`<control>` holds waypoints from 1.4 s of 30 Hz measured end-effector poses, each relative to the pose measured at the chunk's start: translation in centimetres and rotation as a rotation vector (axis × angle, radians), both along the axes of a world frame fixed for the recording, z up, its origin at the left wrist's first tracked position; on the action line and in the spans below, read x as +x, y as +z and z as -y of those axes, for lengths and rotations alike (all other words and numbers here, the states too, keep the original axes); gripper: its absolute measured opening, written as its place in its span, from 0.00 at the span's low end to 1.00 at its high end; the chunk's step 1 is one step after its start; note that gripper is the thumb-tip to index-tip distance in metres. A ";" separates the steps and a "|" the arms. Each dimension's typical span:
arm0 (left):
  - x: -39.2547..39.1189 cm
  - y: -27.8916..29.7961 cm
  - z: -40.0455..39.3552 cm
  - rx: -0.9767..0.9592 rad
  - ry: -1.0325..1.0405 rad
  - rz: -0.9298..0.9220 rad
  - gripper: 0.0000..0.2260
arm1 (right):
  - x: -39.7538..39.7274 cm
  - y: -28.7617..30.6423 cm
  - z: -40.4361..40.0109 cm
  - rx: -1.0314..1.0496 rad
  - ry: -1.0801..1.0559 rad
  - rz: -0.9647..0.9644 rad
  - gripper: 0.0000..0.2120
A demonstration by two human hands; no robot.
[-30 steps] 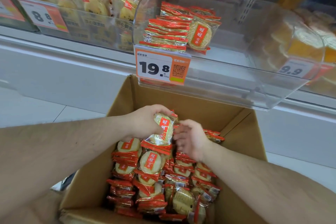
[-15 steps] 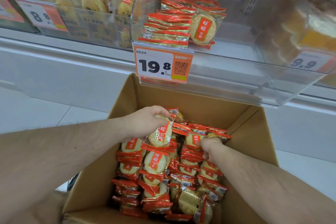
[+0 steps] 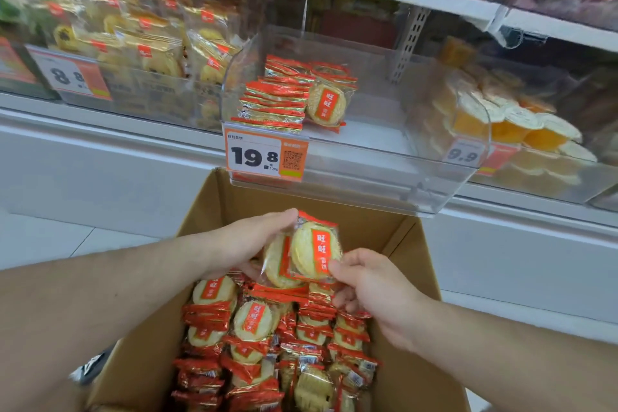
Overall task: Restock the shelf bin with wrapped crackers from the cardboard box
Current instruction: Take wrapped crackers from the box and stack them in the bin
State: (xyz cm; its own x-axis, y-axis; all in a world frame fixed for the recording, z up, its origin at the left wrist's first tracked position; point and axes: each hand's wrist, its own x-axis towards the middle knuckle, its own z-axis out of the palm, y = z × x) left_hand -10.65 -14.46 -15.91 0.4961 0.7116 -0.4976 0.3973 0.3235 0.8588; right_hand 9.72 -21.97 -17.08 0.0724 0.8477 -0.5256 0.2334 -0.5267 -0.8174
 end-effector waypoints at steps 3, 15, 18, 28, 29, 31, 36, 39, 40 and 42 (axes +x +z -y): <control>0.6 1.4 1.1 0.078 0.048 0.133 0.20 | -1.4 1.9 0.4 0.101 0.058 0.038 0.08; 0.9 6.2 1.6 0.707 -0.135 0.030 0.37 | -1.0 8.0 -0.5 0.277 0.185 -0.233 0.08; 1.1 7.1 1.6 0.743 -0.041 0.109 0.40 | -0.5 9.0 -0.8 0.301 0.201 -0.253 0.05; 0.4 8.9 0.2 1.088 0.374 0.073 0.25 | 1.8 14.1 -4.0 0.467 0.012 -0.149 0.14; 0.1 9.0 -0.4 1.165 0.454 0.016 0.23 | 2.4 15.0 -5.2 0.494 -0.026 -0.109 0.11; -0.3 8.7 -1.4 1.253 0.576 -0.115 0.25 | 3.4 16.1 -8.2 0.527 -0.079 -0.035 0.07; 0.0 7.4 -3.7 0.944 0.715 -0.124 0.41 | 4.4 14.6 -16.9 0.358 -0.120 0.154 0.16; 0.2 6.8 -4.3 0.852 0.698 0.004 0.41 | 3.6 12.6 -20.1 0.274 -0.067 0.250 0.09; 0.3 6.7 -4.3 0.846 0.693 0.012 0.40 | 3.2 12.1 -20.9 0.259 -0.049 0.269 0.08; 0.4 6.5 -4.4 0.845 0.704 0.016 0.40 | 2.5 11.2 -22.3 0.249 -0.029 0.281 0.08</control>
State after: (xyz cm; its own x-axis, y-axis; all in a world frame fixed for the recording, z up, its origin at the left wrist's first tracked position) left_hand -10.25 -10.03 -9.42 -0.1527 0.9461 0.2857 0.3415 -0.2208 0.9136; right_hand 12.22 0.35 -5.91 0.2102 0.9424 -0.2600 0.4547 -0.3297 -0.8274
